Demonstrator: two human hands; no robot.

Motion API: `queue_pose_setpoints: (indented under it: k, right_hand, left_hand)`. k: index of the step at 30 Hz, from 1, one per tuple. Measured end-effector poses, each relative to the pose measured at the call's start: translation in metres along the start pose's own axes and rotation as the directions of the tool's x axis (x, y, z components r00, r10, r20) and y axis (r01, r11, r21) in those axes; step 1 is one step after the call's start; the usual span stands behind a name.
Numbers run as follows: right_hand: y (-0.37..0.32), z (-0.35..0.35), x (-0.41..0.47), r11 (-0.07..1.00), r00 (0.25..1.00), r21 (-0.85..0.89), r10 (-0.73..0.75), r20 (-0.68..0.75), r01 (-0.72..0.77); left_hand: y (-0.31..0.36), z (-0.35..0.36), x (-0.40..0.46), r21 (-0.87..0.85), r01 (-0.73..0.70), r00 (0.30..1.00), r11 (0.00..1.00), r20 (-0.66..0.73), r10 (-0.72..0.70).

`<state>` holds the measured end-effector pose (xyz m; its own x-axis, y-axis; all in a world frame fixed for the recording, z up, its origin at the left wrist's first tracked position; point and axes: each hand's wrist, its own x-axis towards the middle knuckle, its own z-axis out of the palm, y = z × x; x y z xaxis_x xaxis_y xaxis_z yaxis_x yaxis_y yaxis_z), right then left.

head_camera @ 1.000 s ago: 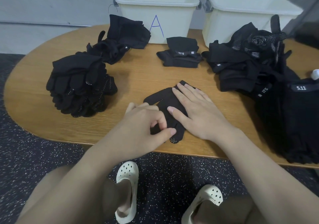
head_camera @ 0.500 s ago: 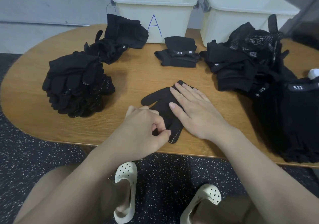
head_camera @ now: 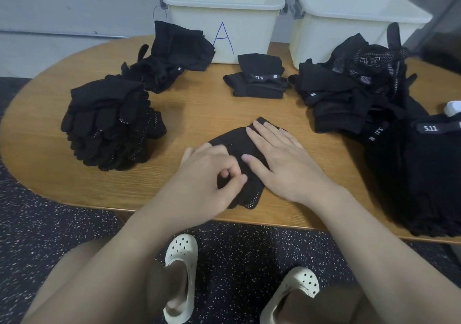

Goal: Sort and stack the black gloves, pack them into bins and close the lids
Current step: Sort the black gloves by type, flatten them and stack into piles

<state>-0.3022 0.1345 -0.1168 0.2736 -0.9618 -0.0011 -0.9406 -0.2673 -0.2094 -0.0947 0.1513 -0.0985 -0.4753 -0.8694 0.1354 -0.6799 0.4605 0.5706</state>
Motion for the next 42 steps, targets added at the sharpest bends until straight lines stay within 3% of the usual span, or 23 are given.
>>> queue_pose_setpoints:
  k: [3, 6, 14, 18, 23, 31, 34, 37, 39, 42]
  right_hand:
    - [0.0, -0.001, 0.0, 1.0, 1.0, -0.001, 0.01, 0.018, -0.01]
    - [-0.001, -0.002, -0.001, 1.0, 0.999, 0.02, 0.023, 0.048, -0.024]
    - [-0.002, -0.005, -0.003, 0.998, 0.994, 0.057, 0.017, 0.107, -0.024]
    - [0.001, -0.009, -0.005, 0.998, 0.99, 0.064, 0.008, 0.14, -0.017]
    - [0.009, -0.013, -0.005, 0.999, 0.984, 0.046, 0.007, 0.179, -0.016]
    - [0.013, -0.019, -0.008, 0.997, 0.976, 0.072, -0.027, 0.217, 0.011]
    - [0.016, -0.022, -0.011, 0.979, 0.991, 0.206, -0.015, 0.132, -0.013]
    - [0.023, -0.026, -0.007, 0.942, 0.983, 0.317, 0.152, -0.103, -0.112]
    - [0.029, -0.027, -0.001, 0.946, 0.933, 0.266, 0.255, -0.253, -0.186]
    - [0.033, -0.028, 0.01, 0.915, 0.893, 0.241, 0.378, -0.243, -0.322]
  left_hand:
    - [-0.001, 0.005, 0.006, 0.088, -0.057, 0.992, 0.994, -0.103, 0.066]
    - [-0.004, 0.006, 0.017, 0.079, -0.047, 0.991, 0.996, -0.118, 0.056]
    - [-0.025, 0.002, 0.053, 0.003, -0.11, 0.992, 0.994, 0.06, 0.11]
    - [-0.028, 0.011, 0.06, 0.131, -0.23, 0.962, 0.964, 0.181, 0.204]
    - [-0.03, 0.012, 0.045, 0.343, -0.258, 0.944, 0.903, 0.29, 0.159]
    - [-0.026, 0.001, 0.006, 0.421, -0.159, 0.963, 0.893, 0.266, 0.046]
    - [-0.025, 0.001, -0.001, 0.387, -0.133, 0.967, 0.912, 0.253, 0.034]
    - [-0.022, -0.001, 0.005, 0.301, -0.116, 0.98, 0.947, 0.192, 0.059]
    - [-0.021, -0.003, 0.015, 0.291, -0.144, 0.983, 0.946, 0.151, 0.103]
    - [-0.017, 0.0, 0.027, 0.296, -0.173, 0.978, 0.939, 0.163, 0.129]
